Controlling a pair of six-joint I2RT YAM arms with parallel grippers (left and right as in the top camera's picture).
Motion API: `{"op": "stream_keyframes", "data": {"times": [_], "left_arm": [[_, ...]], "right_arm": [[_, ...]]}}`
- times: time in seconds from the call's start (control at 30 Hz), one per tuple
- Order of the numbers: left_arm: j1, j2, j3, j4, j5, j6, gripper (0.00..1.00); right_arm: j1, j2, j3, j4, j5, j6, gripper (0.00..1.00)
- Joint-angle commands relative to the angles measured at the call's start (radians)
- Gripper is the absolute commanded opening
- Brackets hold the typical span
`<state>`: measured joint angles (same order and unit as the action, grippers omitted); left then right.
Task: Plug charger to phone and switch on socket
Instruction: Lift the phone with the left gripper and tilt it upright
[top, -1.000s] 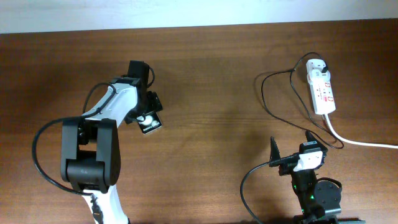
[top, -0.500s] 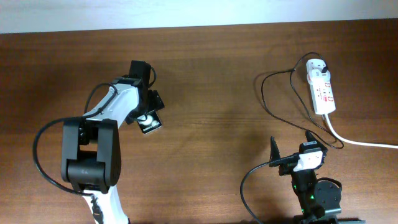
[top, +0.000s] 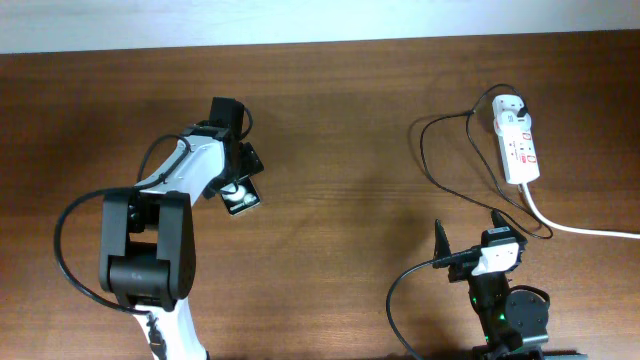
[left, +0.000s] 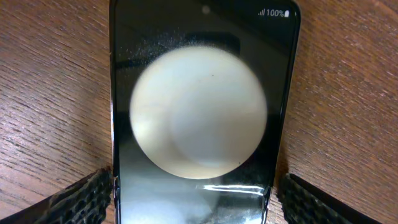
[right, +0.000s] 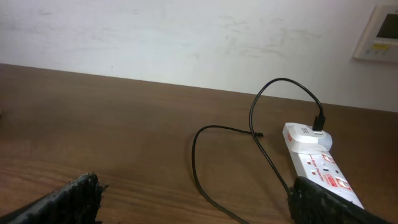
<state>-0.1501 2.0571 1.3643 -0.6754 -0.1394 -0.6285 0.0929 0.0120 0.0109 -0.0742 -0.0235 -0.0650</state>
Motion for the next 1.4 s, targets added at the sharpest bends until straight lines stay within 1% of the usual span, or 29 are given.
{"op": "stream_keyframes", "data": {"times": [0.0, 0.03, 0.07, 0.13, 0.23, 0.3, 0.4, 0.5, 0.6, 0.7, 0.8, 0.87, 1.07, 1.13, 1.2, 1.27, 1.37], "left_arm": [[0.009, 0.092, -0.055, 0.01, 0.044, -0.017, 0.87], [0.009, 0.092, -0.055, 0.009, 0.044, -0.034, 0.85], [0.009, 0.092, -0.055, 0.009, 0.045, -0.035, 0.79], [0.009, 0.092, -0.055, 0.002, 0.049, -0.034, 0.75], [0.009, 0.091, -0.048, 0.0, 0.147, -0.034, 0.66], [0.009, 0.091, -0.014, -0.048, 0.174, -0.034, 0.65], [0.009, 0.091, 0.095, -0.188, 0.174, -0.029, 0.64], [0.008, 0.091, 0.22, -0.33, 0.201, 0.005, 0.64], [0.009, 0.091, 0.325, -0.433, 0.254, 0.069, 0.64], [0.009, 0.091, 0.406, -0.51, 0.364, 0.14, 0.64], [0.008, 0.091, 0.471, -0.592, 0.573, 0.229, 0.64], [0.008, 0.09, 0.475, -0.602, 0.74, 0.259, 0.64], [0.008, 0.09, 0.475, -0.671, 1.1, 0.268, 0.65], [0.008, 0.09, 0.475, -0.701, 1.141, 0.268, 0.67], [0.008, 0.09, 0.475, -0.711, 1.228, 0.268, 0.66], [0.008, 0.09, 0.475, -0.711, 1.258, 0.267, 0.66], [0.008, 0.09, 0.475, -0.714, 1.34, 0.267, 0.66]], "right_arm": [[0.004, -0.006, -0.005, -0.005, -0.001, -0.006, 0.99], [0.004, -0.006, -0.005, -0.005, -0.001, -0.006, 0.99], [0.004, -0.006, -0.005, -0.005, -0.001, -0.006, 0.99], [0.004, -0.006, -0.005, -0.005, -0.001, -0.006, 0.99], [0.004, -0.006, -0.005, -0.005, -0.001, -0.006, 0.99], [0.004, -0.006, -0.005, -0.005, -0.001, -0.006, 0.99], [0.004, -0.006, -0.005, -0.005, -0.001, -0.006, 0.99], [0.004, -0.006, -0.005, -0.005, -0.001, -0.006, 0.99], [0.004, -0.006, -0.005, -0.005, -0.001, -0.006, 0.99], [0.004, -0.006, -0.005, -0.005, -0.001, -0.006, 0.99], [0.004, -0.006, -0.005, -0.005, -0.001, -0.006, 0.99], [0.004, -0.006, -0.005, -0.005, -0.001, -0.006, 0.99], [0.004, -0.006, -0.005, -0.005, -0.001, -0.006, 0.98], [0.004, -0.006, -0.005, -0.005, -0.001, -0.006, 0.99], [0.004, -0.006, -0.005, -0.005, -0.001, -0.006, 0.99], [0.004, -0.006, -0.005, -0.005, -0.001, -0.006, 0.99], [0.004, -0.006, -0.005, -0.005, -0.001, -0.006, 0.99]]}}
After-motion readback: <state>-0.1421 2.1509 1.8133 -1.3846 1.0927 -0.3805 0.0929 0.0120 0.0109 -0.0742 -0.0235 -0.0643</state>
